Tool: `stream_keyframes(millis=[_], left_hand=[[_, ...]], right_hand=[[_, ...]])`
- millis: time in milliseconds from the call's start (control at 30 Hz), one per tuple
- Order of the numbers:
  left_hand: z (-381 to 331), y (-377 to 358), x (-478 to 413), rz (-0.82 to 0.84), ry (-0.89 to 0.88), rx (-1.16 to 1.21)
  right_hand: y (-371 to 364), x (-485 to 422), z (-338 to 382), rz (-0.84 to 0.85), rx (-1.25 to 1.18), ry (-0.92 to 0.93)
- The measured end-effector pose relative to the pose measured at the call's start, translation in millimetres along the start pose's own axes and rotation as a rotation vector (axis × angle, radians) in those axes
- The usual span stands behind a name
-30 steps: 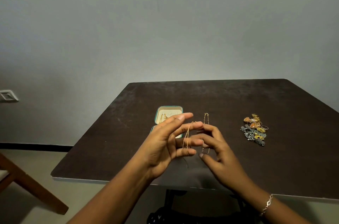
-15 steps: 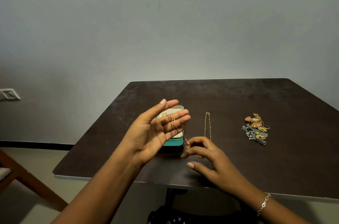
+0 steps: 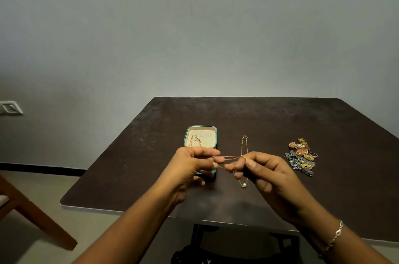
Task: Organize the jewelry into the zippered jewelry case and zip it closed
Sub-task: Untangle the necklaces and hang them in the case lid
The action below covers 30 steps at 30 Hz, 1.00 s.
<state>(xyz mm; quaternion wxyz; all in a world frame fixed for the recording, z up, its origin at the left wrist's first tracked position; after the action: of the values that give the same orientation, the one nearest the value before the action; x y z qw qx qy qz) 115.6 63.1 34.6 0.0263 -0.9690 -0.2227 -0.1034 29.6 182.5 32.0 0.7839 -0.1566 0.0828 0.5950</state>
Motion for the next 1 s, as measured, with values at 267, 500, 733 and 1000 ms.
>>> stream_keyframes(millis=[267, 500, 733, 1000], left_hand=[[-1.4, -3.6, 0.8, 0.011, -0.061, 0.075], [13.1, -14.8, -7.6, 0.145, 0.005, -0.028], [4.4, 49.2, -46.4, -0.25, -0.191, -0.202], [30.2, 124.7, -128.0, -0.503, -0.079, -0.294]], right_hand=[[0.0, 4.0, -9.9, 0.036, 0.049, -0.313], [1.7, 2.6, -6.4, 0.055, 0.095, -0.361], [23.2, 4.1, -6.9, -0.042, 0.071, -0.407], [33.6, 2.7, -9.9, -0.131, 0.117, -0.432]])
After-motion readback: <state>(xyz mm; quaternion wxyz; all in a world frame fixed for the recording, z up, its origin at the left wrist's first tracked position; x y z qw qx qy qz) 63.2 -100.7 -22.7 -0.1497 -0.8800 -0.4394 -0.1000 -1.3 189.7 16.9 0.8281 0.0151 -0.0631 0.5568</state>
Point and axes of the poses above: each hand's wrist, its own x-axis away from the middle knuckle, its own y-axis out of the back of the hand, z = x × y, the point moved 6 cm from there along -x, towards the middle knuckle, and after that the axes turned 9 degrees about z, right-handed, at the moved point
